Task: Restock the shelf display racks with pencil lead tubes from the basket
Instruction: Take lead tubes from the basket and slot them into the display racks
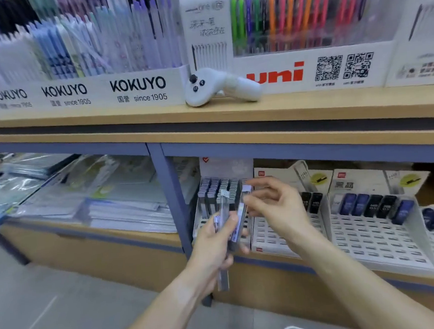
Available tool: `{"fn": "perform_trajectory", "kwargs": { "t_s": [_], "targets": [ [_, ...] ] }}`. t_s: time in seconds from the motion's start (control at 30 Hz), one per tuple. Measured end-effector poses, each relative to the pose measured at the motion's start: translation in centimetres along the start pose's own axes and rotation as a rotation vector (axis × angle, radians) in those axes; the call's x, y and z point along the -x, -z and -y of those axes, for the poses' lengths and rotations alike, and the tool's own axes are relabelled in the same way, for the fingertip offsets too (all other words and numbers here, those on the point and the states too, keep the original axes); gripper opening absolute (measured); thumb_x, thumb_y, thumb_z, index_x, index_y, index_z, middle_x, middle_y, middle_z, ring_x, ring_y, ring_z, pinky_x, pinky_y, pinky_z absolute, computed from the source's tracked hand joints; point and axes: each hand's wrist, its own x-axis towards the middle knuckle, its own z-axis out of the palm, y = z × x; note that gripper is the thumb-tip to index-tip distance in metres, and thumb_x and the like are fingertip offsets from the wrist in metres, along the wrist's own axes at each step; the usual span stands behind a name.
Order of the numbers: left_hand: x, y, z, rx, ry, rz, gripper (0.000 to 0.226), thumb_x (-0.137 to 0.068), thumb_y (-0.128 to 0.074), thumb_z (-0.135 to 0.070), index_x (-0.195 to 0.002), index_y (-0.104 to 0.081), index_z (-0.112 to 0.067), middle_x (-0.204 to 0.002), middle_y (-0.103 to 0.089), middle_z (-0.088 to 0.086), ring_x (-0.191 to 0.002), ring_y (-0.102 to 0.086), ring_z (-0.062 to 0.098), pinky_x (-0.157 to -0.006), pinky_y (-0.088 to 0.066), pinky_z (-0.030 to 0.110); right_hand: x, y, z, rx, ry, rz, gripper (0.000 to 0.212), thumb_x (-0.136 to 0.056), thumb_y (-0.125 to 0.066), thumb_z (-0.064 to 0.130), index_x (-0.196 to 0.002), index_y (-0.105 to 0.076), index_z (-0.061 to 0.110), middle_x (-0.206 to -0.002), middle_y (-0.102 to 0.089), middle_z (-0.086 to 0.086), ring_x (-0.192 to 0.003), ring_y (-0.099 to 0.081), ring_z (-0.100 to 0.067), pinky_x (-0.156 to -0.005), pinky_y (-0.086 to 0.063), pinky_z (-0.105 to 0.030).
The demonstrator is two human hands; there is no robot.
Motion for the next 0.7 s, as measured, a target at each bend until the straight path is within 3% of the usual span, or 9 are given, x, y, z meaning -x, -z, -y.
{"fn": "perform_trajectory", "kwargs": {
  "t_s": [0.13, 0.23, 0.3, 0.4, 0.57, 0.7],
  "targets": [
    [-1.0, 2.0, 0.2, 0.019, 0.064, -0.183, 0.035, -0.100, -0.061, -0.039, -0.127, -0.057, -0.017, -0.107, -0.077, 0.006, -0.085, -0.078, 0.025, -0.035, -0.018, 0.018, -1.3, -1.1, -1.1, 0.102, 0.083, -0.140, 0.023, -0.087, -0.080, 0.019, -0.104, -0.068, 0.029, -0.087, -0.075, 0.002, -0.084, -0.073, -0.015, -0.081, -0.062, -0.043],
    [-1.7, 3.6, 0.9, -0.070, 0.085, -0.263, 0.026, -0.101, -0.060, -0.040, -0.116, -0.061, -0.019, -0.086, -0.077, 0.003, -0.068, -0.074, 0.020, -0.036, -0.020, 0.017, -1.9, -1.6, -1.6, 0.106, 0.152, -0.172, 0.022, -0.088, -0.077, 0.014, -0.102, -0.065, 0.025, -0.090, -0.074, 0.004, -0.084, -0.071, -0.008, -0.081, -0.060, -0.032],
    [-2.0, 4.3, 1.5, -0.144, 0.097, -0.255, 0.027, -0.101, -0.060, -0.039, -0.110, -0.061, -0.014, -0.063, -0.063, -0.002, -0.045, -0.052, 0.015, -0.038, -0.019, 0.018, -2.1, -2.0, -2.0, 0.115, 0.179, -0.165, 0.023, -0.089, -0.076, 0.011, -0.102, -0.064, 0.025, -0.092, -0.073, 0.005, -0.085, -0.070, -0.008, -0.081, -0.058, -0.025],
    [-2.5, 4.7, 2.1, -0.125, 0.168, -0.230, 0.022, -0.100, -0.062, -0.035, -0.108, -0.063, -0.015, -0.052, -0.037, -0.009, -0.040, -0.023, 0.009, -0.038, -0.016, 0.019, -2.6, -3.0, -2.4, 0.117, 0.224, -0.134, 0.024, -0.089, -0.076, 0.008, -0.101, -0.063, 0.024, -0.092, -0.072, 0.004, -0.084, -0.070, -0.007, -0.078, -0.057, -0.022],
    [-2.9, 5.1, 2.2, 0.072, 0.280, -0.250, 0.018, -0.095, -0.050, -0.024, -0.099, -0.061, -0.010, -0.055, -0.035, -0.006, -0.042, -0.020, 0.011, -0.038, -0.013, 0.019, -3.5, -5.9, -3.1, 0.266, 0.323, -0.011, 0.021, -0.089, -0.075, 0.009, -0.102, -0.066, 0.023, -0.089, -0.071, 0.012, -0.087, -0.069, -0.002, -0.076, -0.058, -0.020],
    [-2.9, 5.4, 2.3, 0.116, 0.276, -0.331, 0.015, -0.097, -0.047, -0.018, -0.100, -0.058, -0.009, -0.058, -0.040, -0.002, -0.043, -0.027, 0.012, -0.036, -0.016, 0.019, -4.5, -7.6, -4.3, 0.461, 0.428, 0.034, 0.023, -0.087, -0.077, 0.013, -0.101, -0.066, 0.027, -0.079, -0.064, 0.017, -0.077, -0.066, -0.007, -0.072, -0.056, -0.037]
  ]
}}
